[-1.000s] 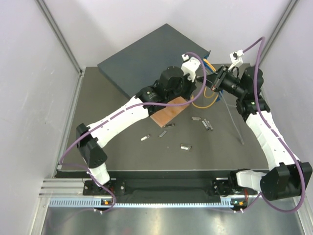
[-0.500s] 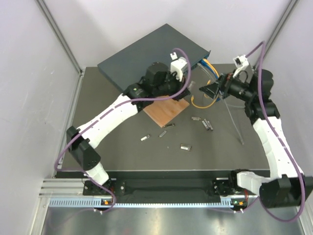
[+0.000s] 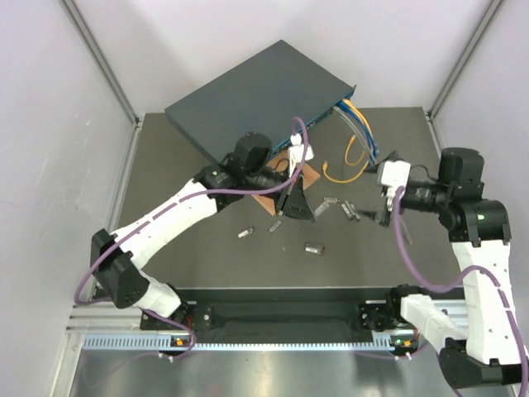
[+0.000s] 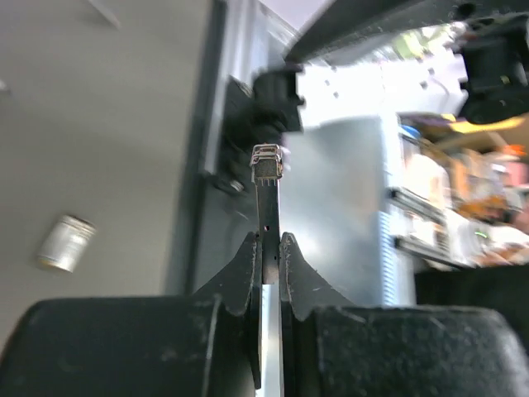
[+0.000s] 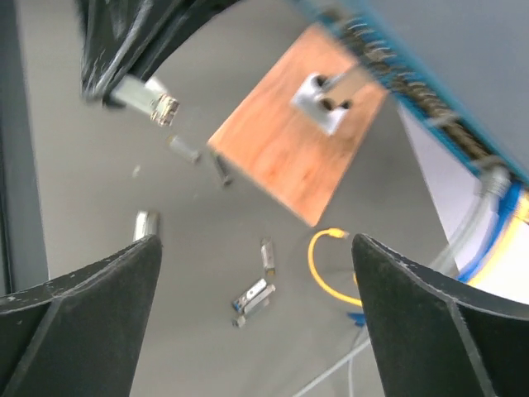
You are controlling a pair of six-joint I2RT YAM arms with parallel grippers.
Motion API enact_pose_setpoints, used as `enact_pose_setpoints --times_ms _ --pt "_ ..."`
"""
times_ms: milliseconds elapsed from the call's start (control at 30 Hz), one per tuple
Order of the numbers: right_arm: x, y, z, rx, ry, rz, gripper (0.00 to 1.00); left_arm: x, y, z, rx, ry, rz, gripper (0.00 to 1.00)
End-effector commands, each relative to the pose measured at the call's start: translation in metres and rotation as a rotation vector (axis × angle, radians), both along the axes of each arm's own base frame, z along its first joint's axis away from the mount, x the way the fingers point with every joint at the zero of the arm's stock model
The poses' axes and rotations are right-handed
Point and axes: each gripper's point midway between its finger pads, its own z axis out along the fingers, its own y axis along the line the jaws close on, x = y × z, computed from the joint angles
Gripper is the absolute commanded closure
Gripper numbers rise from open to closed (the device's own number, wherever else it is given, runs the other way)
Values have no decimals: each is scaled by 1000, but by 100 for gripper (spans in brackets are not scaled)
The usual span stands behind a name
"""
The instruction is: Insert the plug into the switch port
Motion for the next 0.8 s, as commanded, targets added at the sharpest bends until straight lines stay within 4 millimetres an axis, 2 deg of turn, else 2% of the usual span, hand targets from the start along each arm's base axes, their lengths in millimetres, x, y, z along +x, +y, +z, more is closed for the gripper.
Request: enact_pose_setpoints --times_ms 0,133,167,233,267,467,767 --pt "-35 3 -33 -191 -146 239 6 -33 5 -8 -3 158 -135 100" --pt "-57 9 -56 -289 -183 369 21 -40 5 -23 34 271 -151 100" --pt "-60 19 -57 -302 -215 420 25 -41 5 -33 56 315 -153 100" --pt "-59 25 -70 -327 -158 409 29 -43 3 -36 62 385 -161 100" --pt "-61 39 -67 -318 -192 454 32 -44 3 -44 74 413 -161 100" --pt "-60 64 -80 -349 -153 493 39 -45 1 -50 89 473 -164 100" --pt "-63 85 -95 -414 -149 549 52 -49 1 -51 91 483 -180 100"
